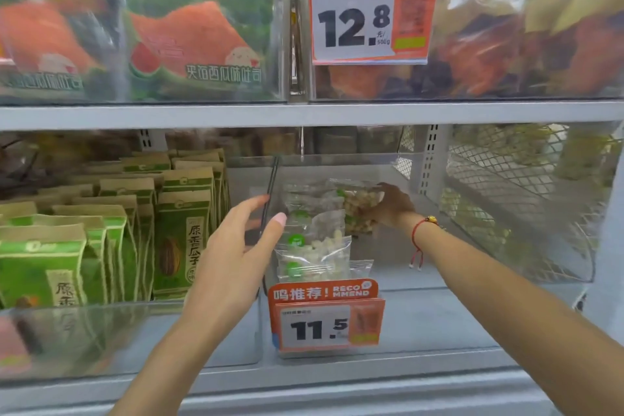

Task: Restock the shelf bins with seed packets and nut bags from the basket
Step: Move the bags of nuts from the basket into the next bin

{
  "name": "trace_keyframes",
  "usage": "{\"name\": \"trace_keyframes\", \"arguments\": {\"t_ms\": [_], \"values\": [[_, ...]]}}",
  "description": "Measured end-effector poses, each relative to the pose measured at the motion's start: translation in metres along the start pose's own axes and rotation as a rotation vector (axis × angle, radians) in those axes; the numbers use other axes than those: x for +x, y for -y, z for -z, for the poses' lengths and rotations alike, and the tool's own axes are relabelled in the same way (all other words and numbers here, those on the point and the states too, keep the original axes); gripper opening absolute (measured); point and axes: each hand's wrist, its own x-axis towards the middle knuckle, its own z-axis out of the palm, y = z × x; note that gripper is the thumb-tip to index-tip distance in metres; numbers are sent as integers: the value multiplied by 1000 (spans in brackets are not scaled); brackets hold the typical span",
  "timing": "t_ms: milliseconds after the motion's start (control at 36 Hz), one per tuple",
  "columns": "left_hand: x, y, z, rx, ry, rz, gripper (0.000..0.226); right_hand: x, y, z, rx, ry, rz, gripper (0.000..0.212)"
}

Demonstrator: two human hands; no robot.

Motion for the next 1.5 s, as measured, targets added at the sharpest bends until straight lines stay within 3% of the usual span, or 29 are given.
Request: {"name": "trace_keyframes", "arguments": {"t_ms": [111, 222, 306, 389, 472, 583, 694, 833, 1167, 1306, 1417, 1500], "values": [[0, -1, 0, 0, 1, -2, 47, 1, -6, 4, 306, 128, -54, 61], [-1, -2, 2, -8, 7, 2, 47, 3, -8, 5, 424, 217, -93, 57], [-1, -1, 2, -8, 13, 4, 48, 6, -9, 2, 239, -23, -64, 60], [-1, -1, 2, 12, 15, -2, 48, 4, -4, 1, 75, -279, 13, 45], [-2, -2, 2, 24, 14, -8, 49, 2, 1, -3, 3, -328, 101, 35], [-2, -2, 2, 36, 11, -7, 50, 1, 1, -4, 8, -256, 64, 32], [-2, -2, 2, 39, 15, -4, 51, -3, -1, -1, -137, -89, -37, 55], [-3, -2, 2, 46, 16, -7, 51, -3, -1, 1, -149, -129, -73, 43], [-2, -2, 0, 96, -8, -16, 50, -6, -3, 7, -35, -19, -28, 74], [-5, -5, 0, 168, -27, -46, 49, -19, 0, 25, -133, 141, -19, 94], [-9, -8, 2, 161, -37, -63, 48, -57, 7, 59, -168, 228, 121, 72], [-16, -13, 8, 88, -58, -115, 45, -97, 16, 83, -146, 180, 319, 51]]}}
